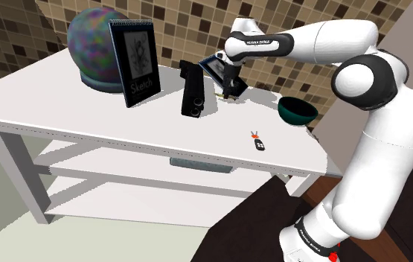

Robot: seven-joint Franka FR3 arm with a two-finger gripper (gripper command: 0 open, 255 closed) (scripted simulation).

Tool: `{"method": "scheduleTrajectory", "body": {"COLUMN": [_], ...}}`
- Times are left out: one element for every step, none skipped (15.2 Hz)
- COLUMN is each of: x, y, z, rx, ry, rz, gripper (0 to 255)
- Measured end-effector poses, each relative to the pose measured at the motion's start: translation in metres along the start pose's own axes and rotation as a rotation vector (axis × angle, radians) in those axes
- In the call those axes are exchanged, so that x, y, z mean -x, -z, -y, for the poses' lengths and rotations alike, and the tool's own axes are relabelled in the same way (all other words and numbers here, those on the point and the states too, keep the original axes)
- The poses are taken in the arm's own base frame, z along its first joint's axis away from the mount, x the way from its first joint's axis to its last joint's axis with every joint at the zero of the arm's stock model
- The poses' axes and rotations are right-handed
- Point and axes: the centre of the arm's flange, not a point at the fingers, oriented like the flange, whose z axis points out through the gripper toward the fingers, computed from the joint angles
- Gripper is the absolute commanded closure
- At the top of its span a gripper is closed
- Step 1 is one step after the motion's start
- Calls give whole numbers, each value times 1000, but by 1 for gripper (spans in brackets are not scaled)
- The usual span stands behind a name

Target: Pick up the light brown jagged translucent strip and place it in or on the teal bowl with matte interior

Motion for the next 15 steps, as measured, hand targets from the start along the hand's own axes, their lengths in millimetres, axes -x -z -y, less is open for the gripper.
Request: {"method": "scheduleTrajectory", "body": {"x": [1, 1, 0, 1, 1, 3, 3, 3, 5, 5, 5, 6, 6, 7, 7], "y": [5, 10, 14, 20, 24, 30, 36, 42, 47, 50, 56, 62, 66, 72, 77], "z": [1, 0, 0, 0, 0, 0, 0, -1, -1, -2, -3, -4, -4, -4, -4], "rx": [0, 0, 0, 0, 0, 0, 0, 0, 0, 0, 0, 0, 0, 0, 0], "ry": [0, 0, 0, 0, 0, 0, 0, 0, 0, 0, 0, 0, 0, 0, 0], "rz": [0, 0, 0, 0, 0, 0, 0, 0, 0, 0, 0, 0, 0, 0, 0], "gripper": [255, 255, 255, 255, 255, 255, 255, 255, 255, 255, 255, 255, 255, 255, 255]}}
